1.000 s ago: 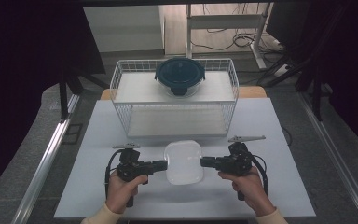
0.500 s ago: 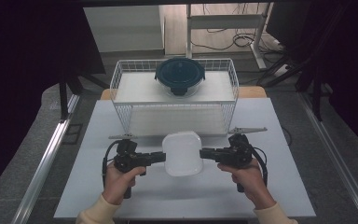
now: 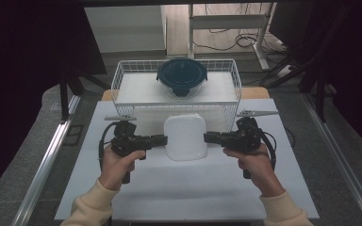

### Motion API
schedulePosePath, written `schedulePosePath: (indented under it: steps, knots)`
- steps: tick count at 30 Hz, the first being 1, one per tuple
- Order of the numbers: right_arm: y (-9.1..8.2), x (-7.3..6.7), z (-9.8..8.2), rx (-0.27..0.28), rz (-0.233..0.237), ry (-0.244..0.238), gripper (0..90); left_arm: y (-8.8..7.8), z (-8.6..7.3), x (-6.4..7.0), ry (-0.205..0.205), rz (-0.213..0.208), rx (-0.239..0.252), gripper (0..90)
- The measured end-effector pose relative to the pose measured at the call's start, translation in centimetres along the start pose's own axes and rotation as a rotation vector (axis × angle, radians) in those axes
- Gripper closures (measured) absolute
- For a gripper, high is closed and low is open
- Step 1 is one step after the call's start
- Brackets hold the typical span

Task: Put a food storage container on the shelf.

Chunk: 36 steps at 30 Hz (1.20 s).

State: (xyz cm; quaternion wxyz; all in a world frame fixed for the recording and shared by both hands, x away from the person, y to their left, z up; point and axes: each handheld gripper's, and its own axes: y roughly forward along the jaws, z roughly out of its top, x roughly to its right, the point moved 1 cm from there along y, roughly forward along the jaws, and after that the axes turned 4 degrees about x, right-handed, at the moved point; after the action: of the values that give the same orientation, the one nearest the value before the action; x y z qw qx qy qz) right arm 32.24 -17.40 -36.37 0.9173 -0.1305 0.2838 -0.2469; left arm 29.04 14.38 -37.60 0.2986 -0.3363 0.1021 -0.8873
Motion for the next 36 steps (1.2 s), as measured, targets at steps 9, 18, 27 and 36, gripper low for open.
schedulePosePath:
  steps: [9,18,27,36]
  knots:
    - [-0.3,-0.7,2.4,0.012,-0.001,-0.021,79.9,-1.0,2.4,0.6,0.018,0.002,0.023,79.5]
    - [-0.6,-1.7,5.2,0.029,-0.015,-0.043,79.9,-1.8,5.3,1.1,0.037,0.004,0.036,79.4]
    - [-1.0,-2.1,8.5,0.043,-0.014,-0.069,80.0,-2.3,8.6,1.5,0.059,0.002,0.053,79.2]
    - [-1.2,-2.6,11.5,0.054,-0.008,-0.073,80.1,-3.0,11.6,1.6,0.068,-0.01,0.062,79.1]
